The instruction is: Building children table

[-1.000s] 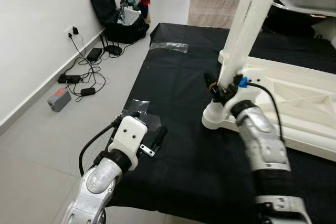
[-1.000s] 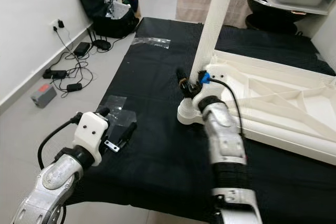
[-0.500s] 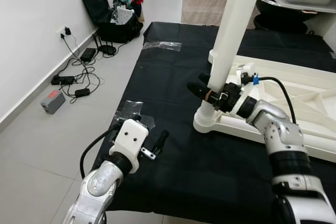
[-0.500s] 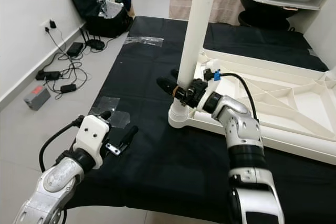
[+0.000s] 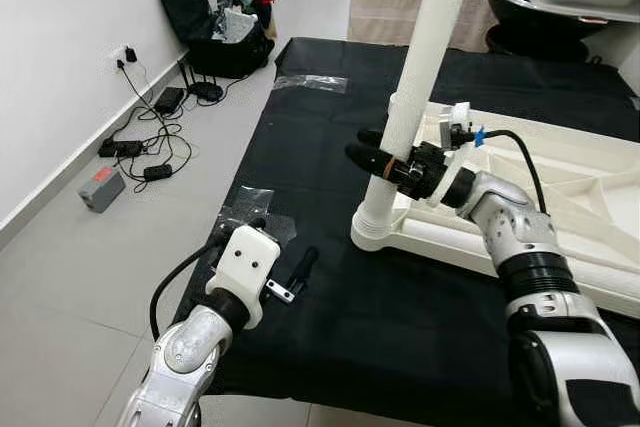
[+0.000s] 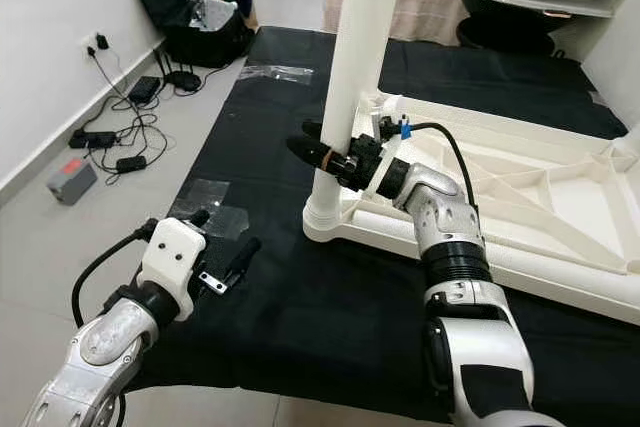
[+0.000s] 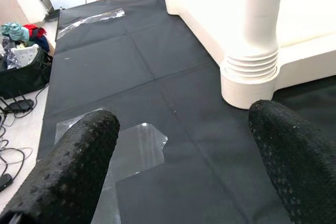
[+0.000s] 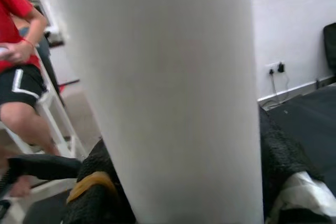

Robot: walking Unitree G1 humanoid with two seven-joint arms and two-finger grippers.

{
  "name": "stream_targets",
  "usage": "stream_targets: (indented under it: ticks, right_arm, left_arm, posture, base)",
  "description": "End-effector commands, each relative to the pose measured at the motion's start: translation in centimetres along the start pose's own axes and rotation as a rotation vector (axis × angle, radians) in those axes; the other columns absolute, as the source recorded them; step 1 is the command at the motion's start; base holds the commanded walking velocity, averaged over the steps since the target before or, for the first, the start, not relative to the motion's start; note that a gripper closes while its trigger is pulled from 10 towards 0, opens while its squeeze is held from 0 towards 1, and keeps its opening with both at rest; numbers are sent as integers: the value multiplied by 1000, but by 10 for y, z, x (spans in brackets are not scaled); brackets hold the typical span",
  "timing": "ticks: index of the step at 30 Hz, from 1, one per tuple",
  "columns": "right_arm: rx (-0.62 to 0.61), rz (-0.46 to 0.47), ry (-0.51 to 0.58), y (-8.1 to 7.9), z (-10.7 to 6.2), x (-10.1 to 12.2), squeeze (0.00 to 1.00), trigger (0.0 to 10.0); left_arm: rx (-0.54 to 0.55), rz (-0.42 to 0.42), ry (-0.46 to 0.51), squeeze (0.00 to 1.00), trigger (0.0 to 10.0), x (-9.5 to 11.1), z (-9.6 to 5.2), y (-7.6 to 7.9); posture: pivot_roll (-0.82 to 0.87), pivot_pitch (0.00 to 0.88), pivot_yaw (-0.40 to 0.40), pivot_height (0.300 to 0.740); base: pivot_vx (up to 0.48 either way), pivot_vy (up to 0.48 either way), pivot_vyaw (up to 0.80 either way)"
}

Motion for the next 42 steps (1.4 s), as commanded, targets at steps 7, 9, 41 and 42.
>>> stream_targets:
  ticks: [7, 9, 41, 42]
  right_arm:
    - [-604, -54, -225, 36, -23, -40, 0, 0]
    - [-803, -76, -283, 42, -39, -47, 0, 0]
    - [-743, 15, -261, 1, -38, -55, 0, 10000]
    - [-743, 15, -261, 1, -38, -55, 0, 10000]
  left_arm:
    - [-9, 11, 8, 0, 10000, 2, 1, 0]
    - [-10, 12, 8, 0, 10000, 2, 1, -1]
    - [-8, 4, 6, 0, 10000, 0, 0, 1]
    - [-8, 4, 6, 0, 10000, 0, 0, 1]
  posture:
    - [116, 104, -45, 740]
    - [110, 104, -43, 740]
    - [106, 110, -51, 740]
    - [106, 110, -51, 740]
  base:
    - [0, 0, 0]
    - [0, 0, 0]
    - [0, 0, 0]
    - [0, 0, 0]
Point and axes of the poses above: a point about 5 cm out from each wrist's last joint towards the gripper, its own z axis pointing out of the wrist towards the gripper, its own x axis along the axis of the wrist's last joint, y = z × x, the point moved 4 cm from there along z, pointing out of the wrist towards the gripper, and after that the axes turned 13 degrees about -z, right-handed, at the moved point
